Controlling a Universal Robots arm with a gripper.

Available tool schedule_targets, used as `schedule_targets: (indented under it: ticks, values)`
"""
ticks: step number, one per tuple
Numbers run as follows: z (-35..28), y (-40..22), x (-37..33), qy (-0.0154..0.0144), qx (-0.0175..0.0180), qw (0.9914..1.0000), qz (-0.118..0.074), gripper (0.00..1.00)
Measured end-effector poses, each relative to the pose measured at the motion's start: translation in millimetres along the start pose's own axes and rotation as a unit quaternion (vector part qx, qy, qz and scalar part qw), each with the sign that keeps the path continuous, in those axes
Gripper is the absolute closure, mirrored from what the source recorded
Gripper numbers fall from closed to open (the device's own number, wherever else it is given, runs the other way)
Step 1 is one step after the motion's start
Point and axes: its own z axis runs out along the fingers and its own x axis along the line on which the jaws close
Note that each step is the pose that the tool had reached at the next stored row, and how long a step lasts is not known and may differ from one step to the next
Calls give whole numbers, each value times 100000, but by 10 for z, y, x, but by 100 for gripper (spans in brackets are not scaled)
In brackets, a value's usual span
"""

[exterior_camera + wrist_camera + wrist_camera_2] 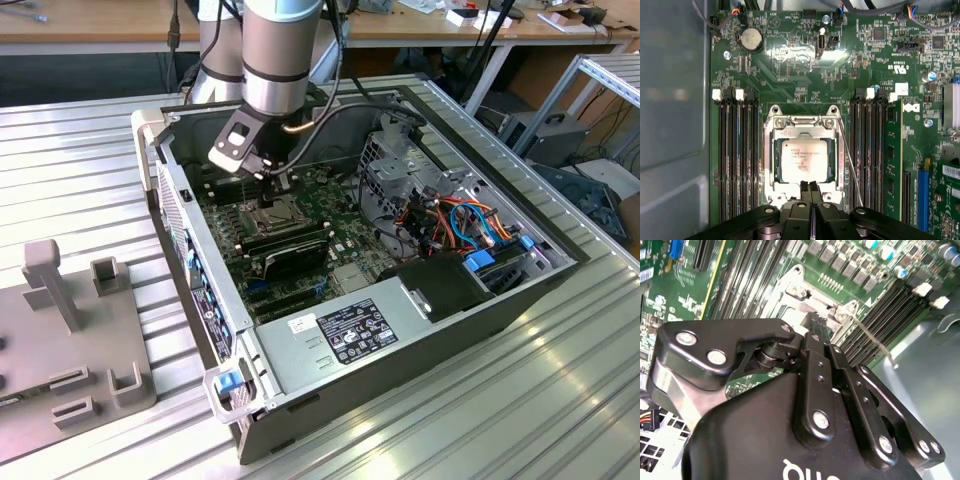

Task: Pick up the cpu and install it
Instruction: 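Close the cpu cover, then install the first cpu locking lever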

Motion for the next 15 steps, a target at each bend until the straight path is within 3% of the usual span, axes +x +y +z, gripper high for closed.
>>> schedule_targets:
  ticks: [2, 4, 7, 15]
  values:
    - [3, 60, 0, 1, 4, 100000, -5, 89]
    - [8, 160, 1, 2, 15, 100000, -5, 89]
    - [10, 226, 0, -5, 20, 100000, 0, 89]
    - [10, 241, 1, -12, 19, 100000, -7, 89]
